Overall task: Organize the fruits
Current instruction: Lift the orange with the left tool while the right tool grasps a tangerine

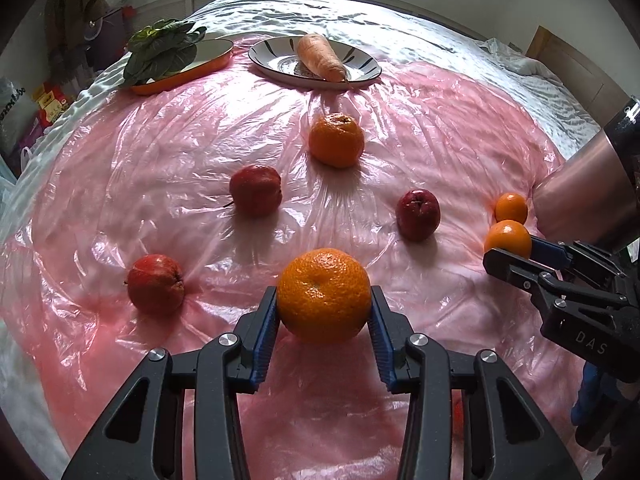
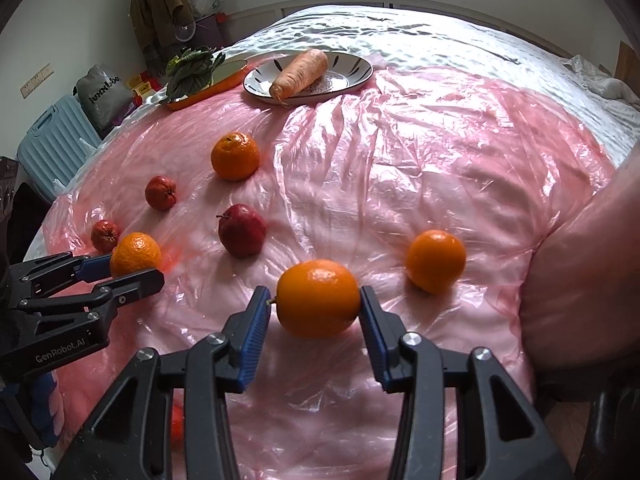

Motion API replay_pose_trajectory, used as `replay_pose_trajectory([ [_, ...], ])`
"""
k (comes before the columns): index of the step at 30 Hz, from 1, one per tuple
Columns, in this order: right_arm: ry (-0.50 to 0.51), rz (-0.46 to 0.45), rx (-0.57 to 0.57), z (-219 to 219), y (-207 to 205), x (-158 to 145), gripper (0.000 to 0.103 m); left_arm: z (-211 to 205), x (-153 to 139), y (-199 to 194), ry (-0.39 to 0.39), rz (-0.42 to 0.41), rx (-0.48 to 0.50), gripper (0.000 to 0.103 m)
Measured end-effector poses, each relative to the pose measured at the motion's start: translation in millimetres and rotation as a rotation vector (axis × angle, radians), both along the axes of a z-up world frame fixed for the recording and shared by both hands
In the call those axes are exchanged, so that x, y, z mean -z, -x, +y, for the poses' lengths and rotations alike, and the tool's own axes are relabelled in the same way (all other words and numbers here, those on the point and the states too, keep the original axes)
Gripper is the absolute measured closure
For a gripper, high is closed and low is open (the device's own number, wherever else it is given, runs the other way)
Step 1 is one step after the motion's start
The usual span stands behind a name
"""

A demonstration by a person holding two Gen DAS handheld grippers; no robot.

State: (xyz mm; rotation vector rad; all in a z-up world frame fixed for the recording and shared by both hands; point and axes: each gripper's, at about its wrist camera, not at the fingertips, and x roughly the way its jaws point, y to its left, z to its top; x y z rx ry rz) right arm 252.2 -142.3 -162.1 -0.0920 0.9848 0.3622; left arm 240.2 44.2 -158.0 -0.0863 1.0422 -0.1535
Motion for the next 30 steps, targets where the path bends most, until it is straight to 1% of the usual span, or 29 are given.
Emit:
replay_pose_trajectory([
  [12,0.007,-0.010,0.012,-0.7,37.5,-19.5,0.029,8.5,-21.5,34.7,0.042,-0.024,-0.016,0.065],
  [22,0.024,-0.015,0.023,1.0,93.1,-39.3,0.029,8.4,-34.7,82.0,0.083,-0.029,-0.017,0.065],
  [30,0.020,-0.037,0.040,2.9,133.9,-55.0,0.029,11.2,-42.3,124.5,0.068,-0.032,-0.020,0.065],
])
